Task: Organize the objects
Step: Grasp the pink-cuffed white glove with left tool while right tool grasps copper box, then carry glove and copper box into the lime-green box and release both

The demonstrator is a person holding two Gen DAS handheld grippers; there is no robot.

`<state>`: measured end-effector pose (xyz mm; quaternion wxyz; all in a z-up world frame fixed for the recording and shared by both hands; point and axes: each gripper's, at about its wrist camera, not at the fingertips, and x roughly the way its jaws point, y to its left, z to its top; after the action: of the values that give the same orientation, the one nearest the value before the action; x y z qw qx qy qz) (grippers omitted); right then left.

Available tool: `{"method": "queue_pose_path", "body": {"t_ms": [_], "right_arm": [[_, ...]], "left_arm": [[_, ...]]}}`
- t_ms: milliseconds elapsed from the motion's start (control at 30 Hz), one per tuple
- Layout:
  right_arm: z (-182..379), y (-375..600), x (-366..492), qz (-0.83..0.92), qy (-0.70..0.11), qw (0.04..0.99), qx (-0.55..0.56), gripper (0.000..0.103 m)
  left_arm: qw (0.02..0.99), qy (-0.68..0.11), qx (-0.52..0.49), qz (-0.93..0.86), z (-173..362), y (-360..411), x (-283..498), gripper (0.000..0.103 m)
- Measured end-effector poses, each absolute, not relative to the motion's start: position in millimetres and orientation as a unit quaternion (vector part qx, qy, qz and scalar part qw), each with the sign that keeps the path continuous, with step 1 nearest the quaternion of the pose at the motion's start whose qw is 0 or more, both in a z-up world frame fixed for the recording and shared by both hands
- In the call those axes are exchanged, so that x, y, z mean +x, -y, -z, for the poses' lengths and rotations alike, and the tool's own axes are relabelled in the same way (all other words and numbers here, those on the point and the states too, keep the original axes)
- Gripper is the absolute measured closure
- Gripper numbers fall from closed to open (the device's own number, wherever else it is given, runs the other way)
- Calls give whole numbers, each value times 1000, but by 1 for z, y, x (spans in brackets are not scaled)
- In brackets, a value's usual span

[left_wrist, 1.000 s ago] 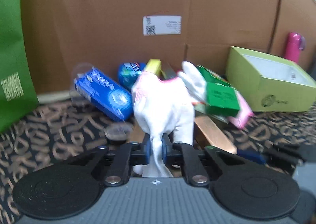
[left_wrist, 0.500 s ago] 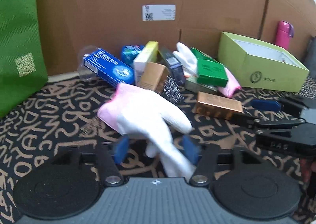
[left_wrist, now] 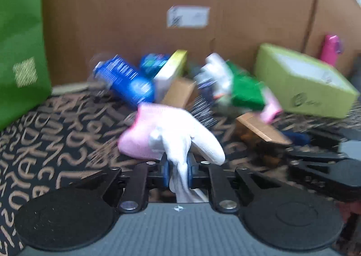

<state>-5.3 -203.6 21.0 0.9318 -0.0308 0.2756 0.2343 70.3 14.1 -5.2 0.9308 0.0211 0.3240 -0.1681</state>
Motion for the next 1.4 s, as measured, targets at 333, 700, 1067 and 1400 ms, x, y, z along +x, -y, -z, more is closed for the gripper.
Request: {"method": "queue_pose_path", "body": {"t_ms": [333,700,1067,1400], "right_arm": [[-81,276,-1,-127,-165,978,16,73],[-70,351,88,14,-159,986,47,73],[-60,355,91,78,-136,988,1,5],[-55,335,73,54,-106,993,-21,0]], "left_arm": [[946,-195,14,260,-75,65,68,89],[930,-226,22,288,-72,178,152,89],[931,-247,-34,265,-37,209,176,13],[955,-179,-15,237,-47,151,100,12]]}}
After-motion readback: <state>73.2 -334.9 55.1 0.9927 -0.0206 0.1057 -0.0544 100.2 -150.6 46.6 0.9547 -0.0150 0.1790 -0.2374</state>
